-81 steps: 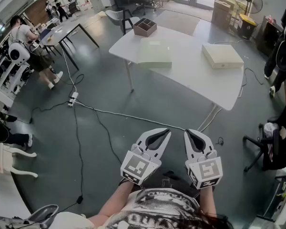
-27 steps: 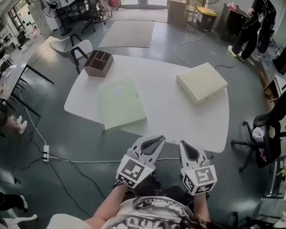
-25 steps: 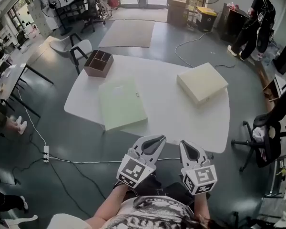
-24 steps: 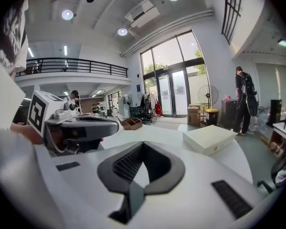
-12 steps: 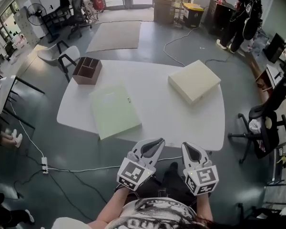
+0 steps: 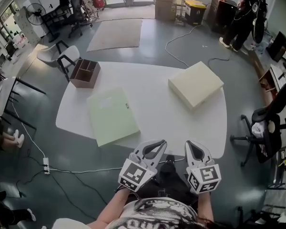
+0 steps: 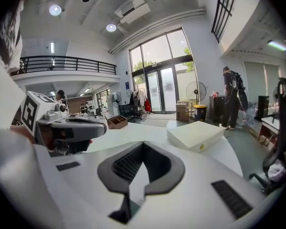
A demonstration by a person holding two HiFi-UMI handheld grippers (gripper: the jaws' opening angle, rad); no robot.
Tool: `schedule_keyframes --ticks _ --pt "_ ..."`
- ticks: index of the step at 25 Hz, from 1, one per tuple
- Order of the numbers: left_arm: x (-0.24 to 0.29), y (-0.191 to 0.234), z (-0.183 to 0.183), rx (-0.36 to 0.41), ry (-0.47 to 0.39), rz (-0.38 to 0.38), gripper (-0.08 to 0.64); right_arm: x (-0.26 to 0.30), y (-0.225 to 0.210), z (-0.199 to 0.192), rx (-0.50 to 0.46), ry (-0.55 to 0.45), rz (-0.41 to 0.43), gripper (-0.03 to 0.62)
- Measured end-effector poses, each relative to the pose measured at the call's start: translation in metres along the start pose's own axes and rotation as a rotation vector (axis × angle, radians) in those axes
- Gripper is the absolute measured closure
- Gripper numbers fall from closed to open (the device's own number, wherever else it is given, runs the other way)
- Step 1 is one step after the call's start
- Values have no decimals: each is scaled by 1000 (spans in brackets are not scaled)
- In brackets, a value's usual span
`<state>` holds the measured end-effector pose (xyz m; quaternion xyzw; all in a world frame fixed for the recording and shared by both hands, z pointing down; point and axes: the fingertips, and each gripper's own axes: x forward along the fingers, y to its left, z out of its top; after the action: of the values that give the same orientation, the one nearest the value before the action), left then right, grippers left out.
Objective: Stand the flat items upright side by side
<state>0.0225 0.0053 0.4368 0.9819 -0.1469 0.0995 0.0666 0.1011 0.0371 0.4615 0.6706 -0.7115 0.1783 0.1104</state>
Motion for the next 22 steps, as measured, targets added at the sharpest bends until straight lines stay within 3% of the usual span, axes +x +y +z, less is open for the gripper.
schedule_keyframes --ticks 9,14,22 --pt "59 28 12 -6 21 35 541 39 -83 17 64 2 -19 592" --pt "105 28 21 -22 13 -13 541 54 -151 19 163 -5 -53 592" --pt "157 23 25 13 68 -51 541 87 -265 13 315 -23 -102 586"
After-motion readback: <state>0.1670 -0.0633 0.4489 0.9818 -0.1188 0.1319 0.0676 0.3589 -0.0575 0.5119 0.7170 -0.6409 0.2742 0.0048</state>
